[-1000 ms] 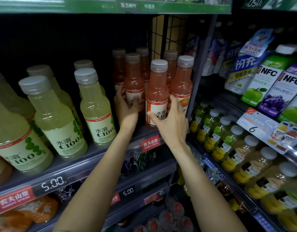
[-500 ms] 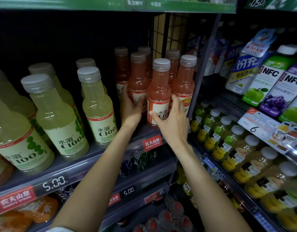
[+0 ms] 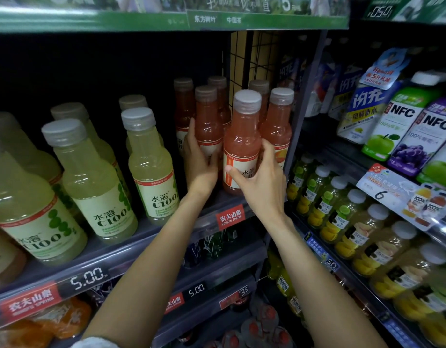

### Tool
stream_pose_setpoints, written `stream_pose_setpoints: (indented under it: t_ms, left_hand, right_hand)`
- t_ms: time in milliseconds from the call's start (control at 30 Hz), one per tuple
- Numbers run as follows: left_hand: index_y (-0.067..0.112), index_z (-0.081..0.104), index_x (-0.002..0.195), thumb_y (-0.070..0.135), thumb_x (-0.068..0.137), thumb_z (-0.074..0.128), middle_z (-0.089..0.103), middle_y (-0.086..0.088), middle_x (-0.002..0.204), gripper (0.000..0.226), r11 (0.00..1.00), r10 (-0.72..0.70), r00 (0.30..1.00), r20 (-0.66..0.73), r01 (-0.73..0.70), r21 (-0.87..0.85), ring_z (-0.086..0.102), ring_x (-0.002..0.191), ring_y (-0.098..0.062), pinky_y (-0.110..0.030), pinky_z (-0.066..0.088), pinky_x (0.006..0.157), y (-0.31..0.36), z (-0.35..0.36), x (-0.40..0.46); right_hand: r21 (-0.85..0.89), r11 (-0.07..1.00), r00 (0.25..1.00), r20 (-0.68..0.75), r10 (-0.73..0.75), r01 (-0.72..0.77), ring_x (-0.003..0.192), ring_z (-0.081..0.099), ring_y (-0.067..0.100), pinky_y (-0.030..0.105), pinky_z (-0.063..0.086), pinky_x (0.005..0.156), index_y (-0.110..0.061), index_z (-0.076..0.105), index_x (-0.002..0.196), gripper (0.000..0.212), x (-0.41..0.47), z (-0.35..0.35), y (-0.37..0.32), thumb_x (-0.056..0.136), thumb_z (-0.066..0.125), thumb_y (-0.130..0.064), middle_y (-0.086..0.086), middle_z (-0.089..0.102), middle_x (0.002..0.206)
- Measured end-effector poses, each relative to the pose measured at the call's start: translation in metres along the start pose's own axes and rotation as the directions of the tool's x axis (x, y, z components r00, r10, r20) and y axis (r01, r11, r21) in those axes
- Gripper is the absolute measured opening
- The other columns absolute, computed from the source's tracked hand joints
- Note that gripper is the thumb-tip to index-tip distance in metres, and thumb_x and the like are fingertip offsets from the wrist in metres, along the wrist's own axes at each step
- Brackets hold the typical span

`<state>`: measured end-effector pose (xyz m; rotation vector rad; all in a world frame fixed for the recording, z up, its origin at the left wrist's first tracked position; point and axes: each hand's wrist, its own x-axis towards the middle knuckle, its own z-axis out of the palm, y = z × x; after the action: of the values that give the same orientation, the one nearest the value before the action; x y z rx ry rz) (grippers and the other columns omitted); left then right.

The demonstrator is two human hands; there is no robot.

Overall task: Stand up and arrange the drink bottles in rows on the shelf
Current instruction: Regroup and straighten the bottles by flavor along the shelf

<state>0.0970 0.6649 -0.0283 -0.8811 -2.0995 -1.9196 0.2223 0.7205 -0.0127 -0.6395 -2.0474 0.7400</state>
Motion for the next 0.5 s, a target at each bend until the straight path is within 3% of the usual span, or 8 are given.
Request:
stream_pose_setpoints:
  t_ms: [167,300,334,434,501]
  left_hand:
    - [0.021,0.007,0.153,-0.005,0.086,0.057,0.016,-0.013,0.156,0.088,0.989,0.019,0.985,-0.172,0.007,0.148,0.022,0.144,-0.025,-0.043,0.028,0.116,-0.002,0.000,-0.008]
    - [0.013,0.008,0.153,-0.008,0.082,0.059,0.000,-0.018,0.159,0.089,0.939,0.103,0.948,-0.300,0.007,0.344,-0.001,0.147,-0.023,-0.022,-0.002,0.118,0.008,0.002,-0.004]
    - [0.011,0.012,0.152,-0.007,0.080,0.061,0.001,-0.021,0.159,0.089,0.918,0.186,0.934,-0.304,-0.055,0.393,0.000,0.147,-0.026,-0.024,-0.001,0.119,0.009,0.004,-0.004]
    - [0.010,0.026,0.148,-0.003,0.075,0.065,0.011,-0.018,0.157,0.084,0.866,0.407,0.891,-0.202,-0.306,0.396,0.009,0.146,-0.030,-0.051,0.026,0.115,0.016,0.015,-0.013]
    - [0.015,0.029,0.146,-0.001,0.075,0.067,0.019,-0.009,0.154,0.081,0.858,0.444,0.894,-0.069,-0.401,0.320,0.016,0.144,-0.021,-0.051,0.032,0.112,0.021,0.023,-0.016]
  right_hand:
    - [0.102,0.995,0.994,-0.106,0.036,-0.025,0.101,0.065,0.014,0.041,0.055,0.083,-0.029,0.039,0.132,0.079,-0.008,-0.026,0.001,0.066,0.073,-0.056,-0.006,0.065,0.118]
    - [0.171,0.985,0.984,-0.167,0.058,-0.029,0.102,0.064,0.010,0.042,0.055,0.084,-0.035,0.038,0.129,0.076,-0.018,-0.047,0.005,0.064,0.072,-0.056,-0.009,0.063,0.119]
    - [0.170,0.985,0.984,-0.174,0.049,-0.019,0.103,0.063,0.010,0.042,0.055,0.084,-0.036,0.038,0.128,0.075,-0.020,-0.052,0.007,0.065,0.072,-0.055,-0.010,0.062,0.119]
    - [0.160,0.987,0.987,-0.159,0.037,-0.011,0.104,0.063,0.010,0.042,0.055,0.084,-0.038,0.037,0.128,0.073,-0.021,-0.060,0.011,0.065,0.072,-0.054,-0.015,0.060,0.116]
    - [0.155,0.988,0.989,-0.140,0.043,-0.021,0.103,0.064,0.011,0.042,0.055,0.083,-0.037,0.038,0.128,0.074,-0.021,-0.060,0.015,0.064,0.071,-0.057,-0.013,0.061,0.117]
